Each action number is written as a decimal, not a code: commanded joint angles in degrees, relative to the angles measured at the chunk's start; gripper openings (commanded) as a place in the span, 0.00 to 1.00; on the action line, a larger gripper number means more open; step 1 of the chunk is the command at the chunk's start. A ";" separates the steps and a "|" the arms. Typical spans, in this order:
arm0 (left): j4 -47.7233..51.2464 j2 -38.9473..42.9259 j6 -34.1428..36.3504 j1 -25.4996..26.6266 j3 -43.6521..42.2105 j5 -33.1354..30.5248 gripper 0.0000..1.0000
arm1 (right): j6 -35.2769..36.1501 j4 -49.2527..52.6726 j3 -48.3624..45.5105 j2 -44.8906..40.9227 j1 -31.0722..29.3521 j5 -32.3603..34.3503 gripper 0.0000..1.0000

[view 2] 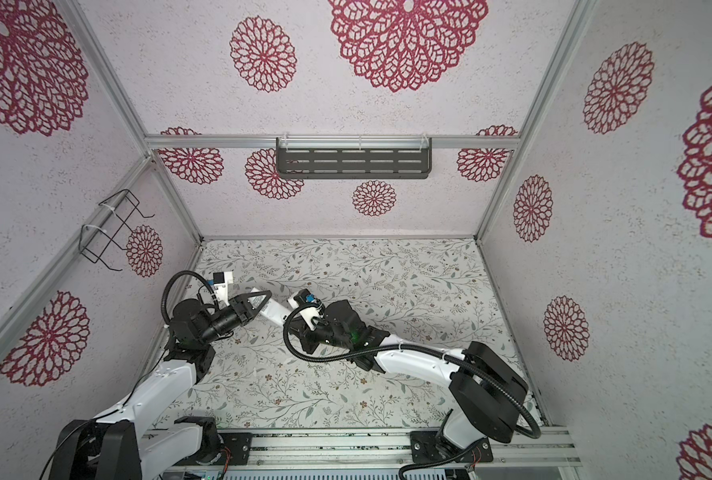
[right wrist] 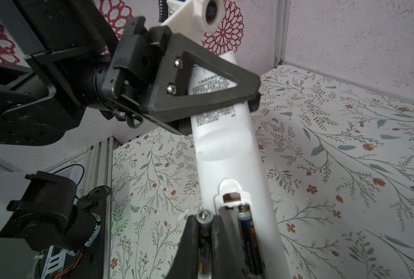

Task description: Load the batteries into the remote control

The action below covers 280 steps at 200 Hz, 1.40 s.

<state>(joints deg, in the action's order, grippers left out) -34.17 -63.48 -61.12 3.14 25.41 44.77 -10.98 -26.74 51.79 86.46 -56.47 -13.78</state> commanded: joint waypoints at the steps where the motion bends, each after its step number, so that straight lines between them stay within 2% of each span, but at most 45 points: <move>1: 2.29 0.62 1.42 -0.72 1.75 3.41 0.00 | 2.15 -0.43 1.97 -3.54 0.53 1.04 0.10; 83: 1.28 0.06 1.03 -3.27 2.72 6.18 0.00 | 3.13 0.03 2.09 -2.13 0.52 1.62 0.10; 187: -11.12 -3.84 -6.90 -5.30 1.38 9.54 0.00 | 5.40 2.25 4.11 1.34 0.42 0.70 0.10; 233: -11.33 -3.73 -7.08 -6.12 1.23 9.63 0.00 | 7.82 10.08 6.33 3.09 0.25 0.33 0.10; 280: -11.35 -3.67 -7.05 -6.17 1.22 9.66 0.00 | 11.05 19.49 10.63 5.74 -0.40 3.35 0.10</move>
<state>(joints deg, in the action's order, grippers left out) -41.30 -67.55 -65.87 -2.68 26.24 53.36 -3.14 -16.88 60.27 90.11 -56.38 -12.16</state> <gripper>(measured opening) 0.205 0.102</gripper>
